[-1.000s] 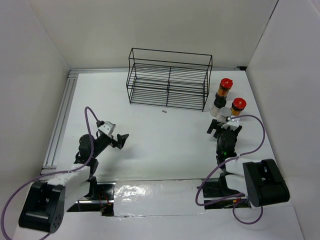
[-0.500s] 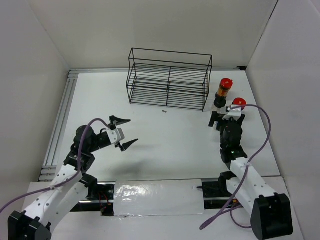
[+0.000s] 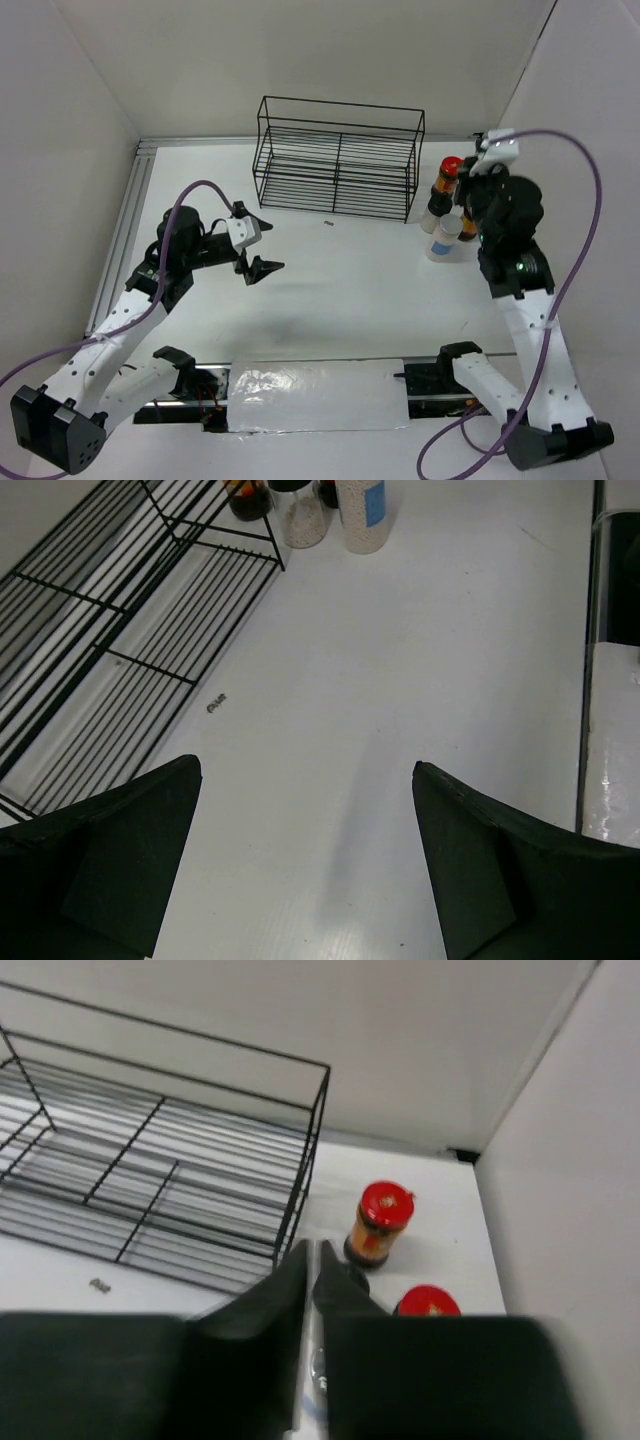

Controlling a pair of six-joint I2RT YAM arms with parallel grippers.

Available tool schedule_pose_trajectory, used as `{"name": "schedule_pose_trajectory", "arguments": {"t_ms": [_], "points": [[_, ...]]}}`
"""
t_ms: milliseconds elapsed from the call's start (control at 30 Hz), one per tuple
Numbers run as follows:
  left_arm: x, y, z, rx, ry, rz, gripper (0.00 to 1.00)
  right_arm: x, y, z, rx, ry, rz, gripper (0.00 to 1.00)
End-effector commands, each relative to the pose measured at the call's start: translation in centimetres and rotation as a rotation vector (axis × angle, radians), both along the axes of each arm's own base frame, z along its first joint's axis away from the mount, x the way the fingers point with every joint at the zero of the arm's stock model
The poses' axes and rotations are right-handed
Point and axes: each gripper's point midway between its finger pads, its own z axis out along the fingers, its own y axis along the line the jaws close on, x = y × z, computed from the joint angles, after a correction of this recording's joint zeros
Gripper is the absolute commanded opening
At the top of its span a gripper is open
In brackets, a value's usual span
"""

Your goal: Organize the condiment bottles

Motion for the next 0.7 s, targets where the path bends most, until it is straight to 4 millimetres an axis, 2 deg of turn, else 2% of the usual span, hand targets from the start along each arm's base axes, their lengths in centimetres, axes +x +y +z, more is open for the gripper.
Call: {"name": "schedule_pose_trajectory", "arguments": {"t_ms": [0,33,67,100,133,167,200,233,267,333,367,433,467,567,667], "points": [[-0.9,-0.2,-0.3,-0.012,0.078,-0.012,0.99,1.6,-0.8,0.2,0.101,0.17,-0.092,0.0],[-0.6,-0.1,-0.4,-0.008,0.077,0.003,0.99,2.0,-2.1,0.4,0.135,0.18,-0.167,0.11],[-0.4,0.0,-0.7,-0.002,0.079,0.016,0.99,2.3,-2.8,-0.1,0.193,0.21,-0.233,0.44],[0.0,0.3,-0.9,0.007,0.078,0.037,0.99,3.2,-4.3,0.0,0.202,0.226,-0.321,0.92],[0.1,0.4,-1.0,0.013,0.074,0.048,0.99,3.6,-5.5,-0.3,0.21,0.251,-0.373,1.0],[0.3,0.5,-1.1,0.019,0.076,0.055,0.99,3.6,-6.1,-0.1,0.237,0.289,-0.413,1.0],[0.5,0.7,-1.4,0.029,0.081,0.072,0.99,5.0,-6.7,-2.3,0.236,0.375,-0.451,1.0],[0.7,0.8,-1.6,0.035,0.085,0.079,0.99,5.3,-6.8,-3.0,0.244,0.415,-0.464,1.0],[0.8,0.8,-1.8,0.04,0.091,0.086,0.99,5.6,-8.8,-4.8,0.267,0.488,-0.526,1.0],[0.8,1.0,-2.2,0.046,0.101,0.097,0.99,6.0,-9.3,-6.6,0.308,0.553,-0.525,1.0],[0.7,1.1,-2.3,0.046,0.1,0.1,0.99,6.1,-10.5,-8.0,0.333,0.592,-0.557,1.0],[0.6,1.1,-2.7,0.052,0.106,0.101,0.99,6.4,-11.1,-9.1,0.378,0.613,-0.554,0.98],[0.5,1.2,-2.7,0.052,0.108,0.101,0.99,6.3,-12.0,-10.5,0.394,0.64,-0.58,0.96],[0.4,1.3,-3.3,0.058,0.115,0.107,0.99,6.6,-13.4,-12.7,0.416,0.683,-0.613,0.95],[0.3,1.3,-3.6,0.06,0.119,0.105,0.99,7.1,-13.4,-14.6,0.426,0.738,-0.591,0.95]]}}
